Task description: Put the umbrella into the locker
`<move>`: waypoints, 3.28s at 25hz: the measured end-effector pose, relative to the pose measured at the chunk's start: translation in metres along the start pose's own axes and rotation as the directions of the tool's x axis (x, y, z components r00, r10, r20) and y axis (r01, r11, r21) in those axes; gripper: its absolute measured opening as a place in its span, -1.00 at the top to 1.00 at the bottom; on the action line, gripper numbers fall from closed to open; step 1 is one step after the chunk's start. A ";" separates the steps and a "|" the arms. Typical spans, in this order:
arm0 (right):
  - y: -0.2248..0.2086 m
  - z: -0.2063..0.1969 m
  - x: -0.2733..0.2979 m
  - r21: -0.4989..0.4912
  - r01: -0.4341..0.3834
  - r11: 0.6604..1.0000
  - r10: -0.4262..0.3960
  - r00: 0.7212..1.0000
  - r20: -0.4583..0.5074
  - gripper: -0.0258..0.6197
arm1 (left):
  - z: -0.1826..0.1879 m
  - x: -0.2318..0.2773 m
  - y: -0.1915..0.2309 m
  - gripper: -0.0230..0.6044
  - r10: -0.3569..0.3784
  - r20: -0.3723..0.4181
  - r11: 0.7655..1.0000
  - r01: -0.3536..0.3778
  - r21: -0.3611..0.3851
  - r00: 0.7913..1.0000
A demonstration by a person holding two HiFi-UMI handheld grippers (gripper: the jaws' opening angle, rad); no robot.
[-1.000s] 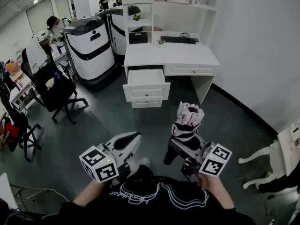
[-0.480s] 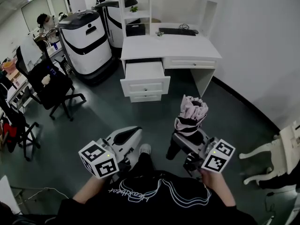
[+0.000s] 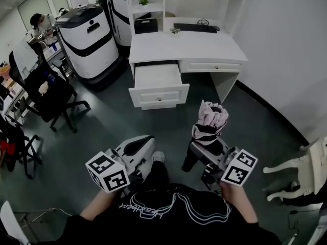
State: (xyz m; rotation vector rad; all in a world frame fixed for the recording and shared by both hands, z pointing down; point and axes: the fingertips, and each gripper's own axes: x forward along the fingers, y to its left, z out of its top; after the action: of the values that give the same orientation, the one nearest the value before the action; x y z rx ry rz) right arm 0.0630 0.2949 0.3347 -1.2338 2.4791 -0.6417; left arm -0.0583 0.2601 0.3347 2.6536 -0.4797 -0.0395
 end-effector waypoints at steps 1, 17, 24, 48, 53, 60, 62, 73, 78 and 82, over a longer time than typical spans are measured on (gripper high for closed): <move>-0.008 0.002 0.008 0.001 0.005 1.000 -0.005 1.000 -0.002 0.16 | 0.003 0.006 0.011 0.91 -0.001 -0.003 1.000 0.001 -0.004 1.000; -0.166 0.065 0.181 0.081 0.095 0.992 -0.090 0.994 -0.067 0.16 | 0.086 0.124 0.217 0.91 -0.009 -0.071 0.994 0.001 -0.110 0.997; -0.218 0.082 0.238 0.072 0.123 0.990 -0.116 0.989 -0.094 0.16 | 0.111 0.154 0.291 0.91 0.006 -0.072 0.992 -0.015 -0.123 0.997; -0.323 0.110 0.352 -0.036 0.045 0.998 -0.054 0.951 -0.305 0.16 | 0.146 0.204 0.403 0.91 0.161 -0.050 0.963 -0.168 -0.210 0.986; -0.352 0.100 0.379 -0.112 -0.011 0.994 -0.039 0.902 -0.430 0.16 | 0.150 0.212 0.427 0.91 0.220 -0.042 0.948 -0.224 -0.228 0.975; -0.386 0.056 0.413 -0.174 -0.101 0.980 -0.025 0.799 -0.601 0.16 | 0.146 0.209 0.457 0.91 0.297 -0.056 0.922 -0.301 -0.242 0.953; -0.394 0.040 0.422 -0.201 -0.131 0.971 -0.031 0.761 -0.648 0.16 | 0.144 0.206 0.466 0.91 0.321 -0.060 0.909 -0.326 -0.260 0.945; -0.430 -0.065 0.440 -0.341 -0.369 0.864 -0.134 0.485 -0.864 0.16 | 0.122 0.189 0.495 0.91 0.419 -0.090 0.843 -0.424 -0.331 0.904; -0.462 -0.114 0.435 -0.372 -0.425 0.825 -0.214 0.375 -0.902 0.16 | 0.108 0.183 0.504 0.91 0.449 -0.107 0.810 -0.455 -0.370 0.887; -0.491 -0.152 0.431 -0.368 -0.439 0.820 -0.262 0.284 -0.922 0.16 | 0.103 0.175 0.514 0.91 0.477 -0.113 0.784 -0.480 -0.393 0.872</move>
State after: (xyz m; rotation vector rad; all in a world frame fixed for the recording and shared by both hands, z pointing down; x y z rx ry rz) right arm 0.0727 -0.2750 0.6881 -0.8858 4.0554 -0.7858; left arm -0.0723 -0.2759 0.4708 2.0526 -1.0132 0.0246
